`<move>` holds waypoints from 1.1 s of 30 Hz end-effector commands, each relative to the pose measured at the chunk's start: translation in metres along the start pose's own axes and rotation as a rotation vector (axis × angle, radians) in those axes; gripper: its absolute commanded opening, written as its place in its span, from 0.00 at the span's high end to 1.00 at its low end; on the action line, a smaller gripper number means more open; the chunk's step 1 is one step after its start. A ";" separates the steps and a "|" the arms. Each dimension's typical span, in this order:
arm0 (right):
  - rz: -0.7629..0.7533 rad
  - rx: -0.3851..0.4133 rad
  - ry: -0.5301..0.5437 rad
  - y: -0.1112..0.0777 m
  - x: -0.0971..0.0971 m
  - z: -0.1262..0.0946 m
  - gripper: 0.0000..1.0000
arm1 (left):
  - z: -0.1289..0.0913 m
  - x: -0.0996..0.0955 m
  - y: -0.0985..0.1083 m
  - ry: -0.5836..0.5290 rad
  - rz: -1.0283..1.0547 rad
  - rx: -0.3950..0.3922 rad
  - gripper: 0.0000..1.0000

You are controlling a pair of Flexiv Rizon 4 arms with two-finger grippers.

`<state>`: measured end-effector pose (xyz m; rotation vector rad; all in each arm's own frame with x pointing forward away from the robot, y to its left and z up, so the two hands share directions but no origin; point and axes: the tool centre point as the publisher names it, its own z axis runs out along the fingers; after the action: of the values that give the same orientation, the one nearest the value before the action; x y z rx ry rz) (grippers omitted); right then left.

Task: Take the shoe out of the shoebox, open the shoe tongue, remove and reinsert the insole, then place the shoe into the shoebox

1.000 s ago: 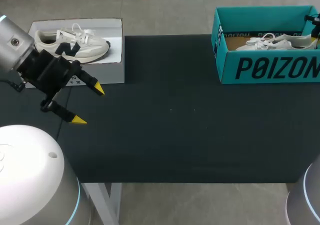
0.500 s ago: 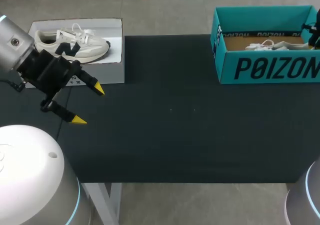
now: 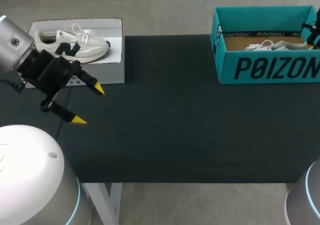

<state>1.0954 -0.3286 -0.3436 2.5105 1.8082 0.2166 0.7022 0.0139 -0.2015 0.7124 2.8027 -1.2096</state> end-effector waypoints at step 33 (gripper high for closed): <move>0.045 -0.183 0.032 -0.085 0.049 -0.188 0.00 | 0.000 0.000 0.000 0.002 0.000 -0.003 0.00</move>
<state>1.0377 -0.2691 -0.1814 2.4873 1.7108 0.3463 0.7022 0.0140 -0.2015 0.7123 2.8027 -1.2095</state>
